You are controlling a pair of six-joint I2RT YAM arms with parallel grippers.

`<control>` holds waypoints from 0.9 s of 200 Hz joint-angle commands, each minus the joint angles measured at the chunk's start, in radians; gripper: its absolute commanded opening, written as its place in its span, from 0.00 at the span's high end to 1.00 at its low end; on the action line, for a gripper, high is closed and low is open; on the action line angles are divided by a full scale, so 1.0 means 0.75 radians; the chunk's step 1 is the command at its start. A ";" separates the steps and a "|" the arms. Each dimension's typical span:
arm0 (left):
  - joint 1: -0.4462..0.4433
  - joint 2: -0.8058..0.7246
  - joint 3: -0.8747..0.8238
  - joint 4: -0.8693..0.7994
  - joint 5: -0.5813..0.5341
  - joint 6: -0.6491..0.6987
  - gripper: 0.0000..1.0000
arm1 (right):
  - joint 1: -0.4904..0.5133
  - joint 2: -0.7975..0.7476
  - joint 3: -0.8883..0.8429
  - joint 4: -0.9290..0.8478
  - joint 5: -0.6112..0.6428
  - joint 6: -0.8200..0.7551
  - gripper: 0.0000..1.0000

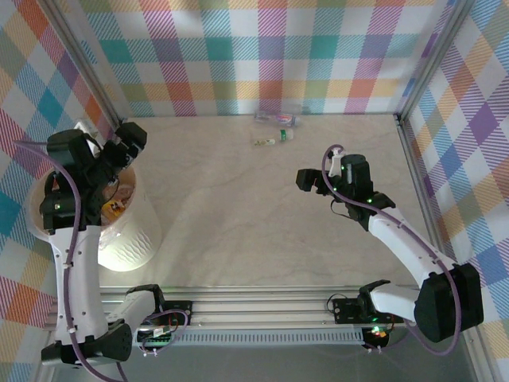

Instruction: Put the plastic bottles in the bin

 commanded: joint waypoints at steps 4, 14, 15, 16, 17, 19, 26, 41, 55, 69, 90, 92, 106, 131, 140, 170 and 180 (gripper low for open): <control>-0.105 0.006 -0.022 0.156 0.049 -0.043 0.00 | -0.009 0.028 -0.015 0.070 -0.019 -0.017 0.00; -0.161 0.015 -0.033 0.202 0.040 -0.045 0.00 | -0.013 0.042 -0.009 0.080 -0.018 -0.031 0.00; -0.167 0.017 -0.033 0.207 0.038 -0.046 0.00 | -0.014 0.043 -0.009 0.081 -0.017 -0.033 0.00; -0.173 0.017 -0.035 0.212 0.037 -0.046 0.00 | -0.014 0.044 -0.007 0.082 -0.017 -0.033 0.00; -0.179 0.017 -0.036 0.217 0.036 -0.045 0.00 | -0.014 0.045 -0.006 0.083 -0.017 -0.035 0.00; -0.191 0.019 -0.039 0.228 0.035 -0.046 0.00 | -0.015 0.049 -0.004 0.084 -0.016 -0.038 0.00; -0.232 0.033 -0.048 0.265 0.028 -0.044 0.00 | -0.018 0.060 0.004 0.091 -0.015 -0.053 0.00; -0.313 0.059 -0.081 0.371 0.036 -0.050 0.00 | -0.025 0.095 0.031 0.107 -0.011 -0.097 0.00; -0.391 0.093 -0.105 0.469 0.038 -0.053 0.00 | -0.035 0.140 0.063 0.122 -0.011 -0.144 0.00; -0.475 0.143 -0.121 0.553 0.036 -0.048 0.00 | -0.049 0.196 0.112 0.137 -0.030 -0.208 0.00; -0.601 0.232 -0.122 0.658 0.015 -0.006 0.00 | -0.066 0.305 0.220 0.111 -0.092 -0.316 0.00; -0.611 0.240 -0.121 0.664 0.010 -0.003 0.00 | -0.067 0.318 0.229 0.109 -0.101 -0.327 0.00; -0.683 0.297 -0.117 0.698 -0.032 0.033 0.00 | -0.076 0.398 0.311 0.083 -0.156 -0.416 0.00; -0.762 0.390 -0.109 0.749 -0.077 0.055 0.00 | -0.083 0.537 0.485 -0.014 -0.214 -0.608 0.00; -0.780 0.423 -0.106 0.761 -0.086 0.047 0.00 | -0.083 0.581 0.542 -0.033 -0.225 -0.719 0.00; -0.848 0.490 -0.208 0.905 -0.130 -0.052 0.00 | -0.098 0.754 0.703 -0.042 -0.223 -0.985 0.00; -0.853 0.505 -0.246 0.939 -0.132 -0.081 0.00 | -0.107 0.820 0.767 -0.069 -0.237 -1.065 0.01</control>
